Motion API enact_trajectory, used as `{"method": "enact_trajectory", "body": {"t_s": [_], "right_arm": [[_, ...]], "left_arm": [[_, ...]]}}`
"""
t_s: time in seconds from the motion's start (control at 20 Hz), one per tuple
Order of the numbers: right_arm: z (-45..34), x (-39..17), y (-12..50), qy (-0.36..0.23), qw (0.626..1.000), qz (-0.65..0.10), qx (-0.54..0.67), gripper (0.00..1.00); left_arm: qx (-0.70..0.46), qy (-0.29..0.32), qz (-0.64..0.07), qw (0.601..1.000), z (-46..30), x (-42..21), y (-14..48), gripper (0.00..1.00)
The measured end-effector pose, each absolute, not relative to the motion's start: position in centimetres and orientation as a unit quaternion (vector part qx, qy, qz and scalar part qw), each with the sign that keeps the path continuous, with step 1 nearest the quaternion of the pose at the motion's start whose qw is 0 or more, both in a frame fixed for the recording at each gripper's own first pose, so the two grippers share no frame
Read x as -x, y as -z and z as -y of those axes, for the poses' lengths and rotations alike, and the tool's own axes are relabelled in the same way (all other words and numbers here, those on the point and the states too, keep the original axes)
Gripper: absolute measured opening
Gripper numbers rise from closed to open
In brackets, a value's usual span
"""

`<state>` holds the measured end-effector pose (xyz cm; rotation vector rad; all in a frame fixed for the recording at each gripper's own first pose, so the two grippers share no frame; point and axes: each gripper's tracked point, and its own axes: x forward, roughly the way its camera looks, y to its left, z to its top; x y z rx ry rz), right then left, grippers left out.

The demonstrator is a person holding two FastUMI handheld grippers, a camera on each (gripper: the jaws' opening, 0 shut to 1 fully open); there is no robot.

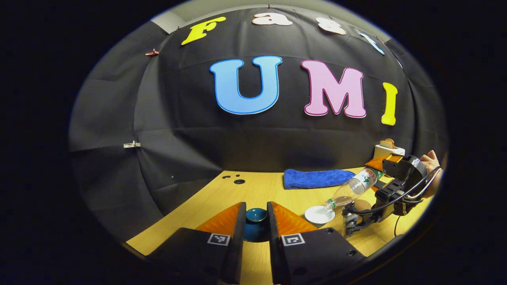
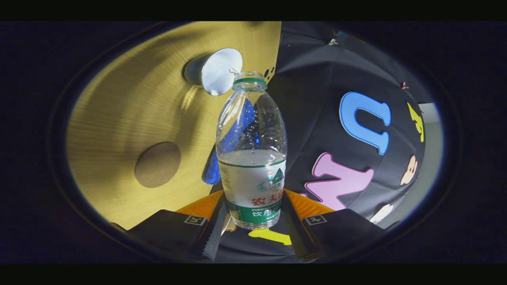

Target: Open the teacup lid with one hand, grasp the water bottle and pour water into the teacup with the other hand; after pouring, place the water bottle on the coaster and then close the teacup lid.

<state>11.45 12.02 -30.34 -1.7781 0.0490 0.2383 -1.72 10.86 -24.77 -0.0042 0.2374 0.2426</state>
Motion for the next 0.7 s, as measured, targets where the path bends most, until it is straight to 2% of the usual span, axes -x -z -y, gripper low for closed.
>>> {"method": "enact_trajectory", "body": {"t_s": [0.7], "right_arm": [[-12.6,-11.9,28.3,-0.097,0.588,0.003,0.803,0.74]], "left_arm": [[0.012,-0.117,-0.106,0.987,-10.7,2.1,24.6,0.33]]}}
